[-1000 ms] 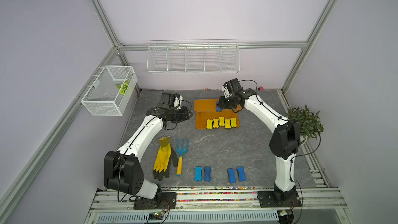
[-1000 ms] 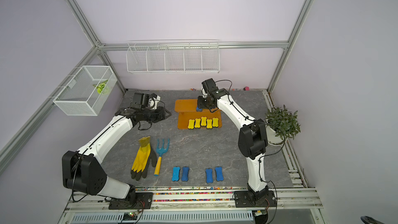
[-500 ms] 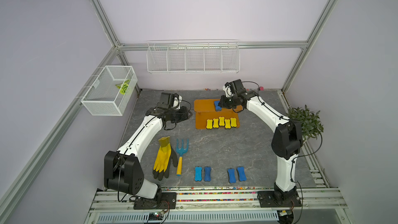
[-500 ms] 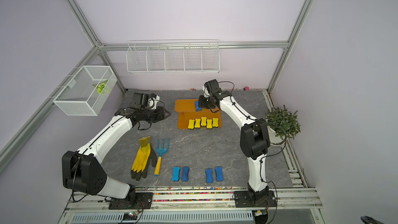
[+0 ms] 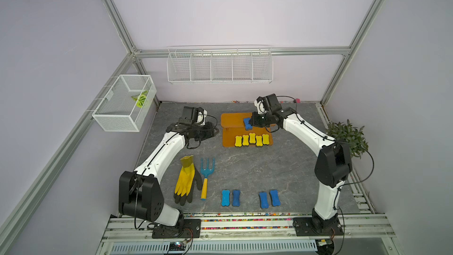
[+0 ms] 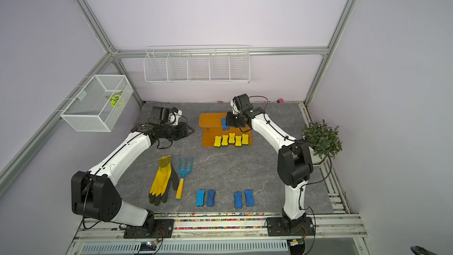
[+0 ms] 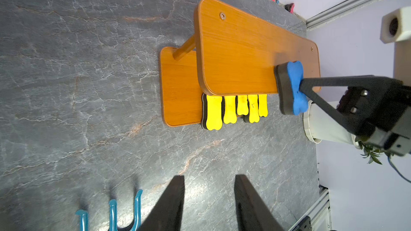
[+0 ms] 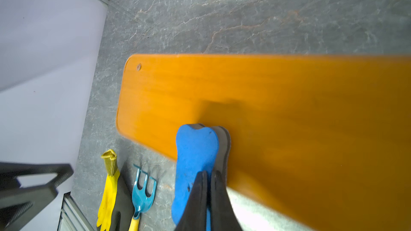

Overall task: Remove the whiteboard erasers from the shelf
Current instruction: Pick up the whiteboard eraser from the shelf.

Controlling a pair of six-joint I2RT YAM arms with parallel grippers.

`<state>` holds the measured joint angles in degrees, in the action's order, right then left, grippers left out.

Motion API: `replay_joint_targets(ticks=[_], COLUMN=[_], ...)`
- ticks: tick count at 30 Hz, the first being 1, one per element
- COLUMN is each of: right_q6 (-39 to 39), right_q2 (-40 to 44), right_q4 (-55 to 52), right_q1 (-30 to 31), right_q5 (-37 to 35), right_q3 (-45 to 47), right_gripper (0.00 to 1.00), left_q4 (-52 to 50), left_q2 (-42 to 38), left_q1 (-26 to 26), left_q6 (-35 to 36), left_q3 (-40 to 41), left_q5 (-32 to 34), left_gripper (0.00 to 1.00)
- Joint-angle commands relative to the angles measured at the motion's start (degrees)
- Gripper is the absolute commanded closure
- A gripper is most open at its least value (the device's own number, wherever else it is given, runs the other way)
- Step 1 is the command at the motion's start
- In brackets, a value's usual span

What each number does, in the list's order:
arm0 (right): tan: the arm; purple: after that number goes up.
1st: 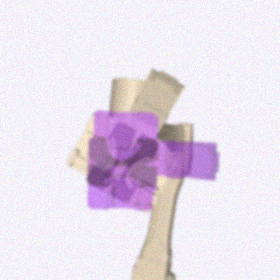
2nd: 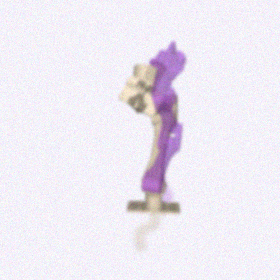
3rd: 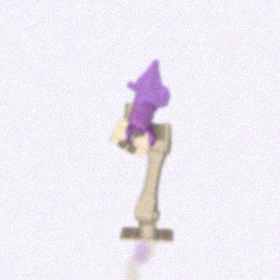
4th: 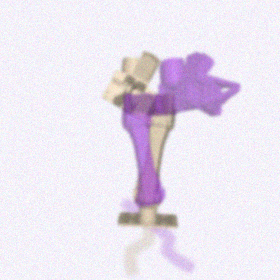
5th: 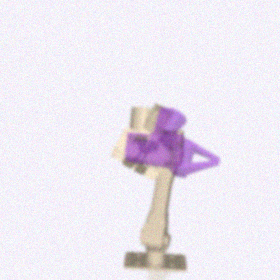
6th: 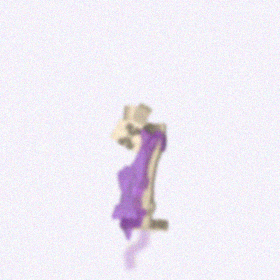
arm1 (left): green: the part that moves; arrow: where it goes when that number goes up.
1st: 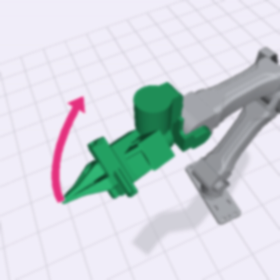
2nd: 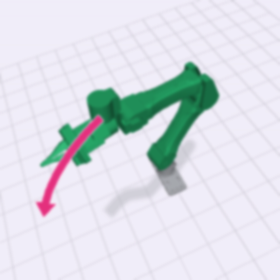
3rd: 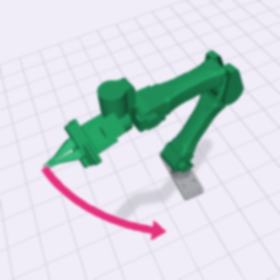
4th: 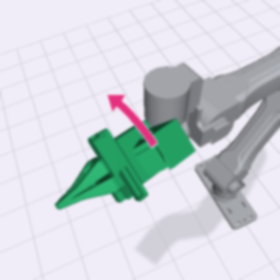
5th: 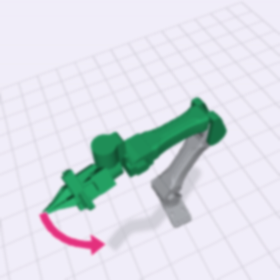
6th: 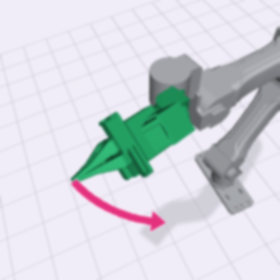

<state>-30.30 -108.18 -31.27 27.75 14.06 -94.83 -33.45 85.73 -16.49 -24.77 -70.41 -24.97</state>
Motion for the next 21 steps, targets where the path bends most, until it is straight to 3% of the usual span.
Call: replay_joint_targets(ticks=[1, 8, 15, 21], right_q6=[-1.87, -6.75, -17.77, -24.58], right_q2=[5.61, 15.92, 26.18, 28.45], right_q4=[-0.21, 1.44, 2.87, 0.51], right_q1=[2.73, 10.85, 22.36, 28.88], right_q5=[-3.63, -10.44, -20.42, -20.77], right_q3=[4.4, 17.75, 32.07, 38.45], right_gripper=[1.0, 1.0, 1.0, 1.0], left_q4=[0.76, 1.53, 2.32, 3.09], left_q2=[-0.82, -3.06, -5.78, -7.33], left_q1=[0.28, 0.28, 0.26, 0.2], left_q6=[0.18, -0.16, -0.45, -0.64], left_q3=[0.8, 1.32, 1.74, 2.69], left_q5=[-1.08, -1.28, -1.44, -1.65], left_gripper=[0.58, 0.58, 0.58, 0.57])
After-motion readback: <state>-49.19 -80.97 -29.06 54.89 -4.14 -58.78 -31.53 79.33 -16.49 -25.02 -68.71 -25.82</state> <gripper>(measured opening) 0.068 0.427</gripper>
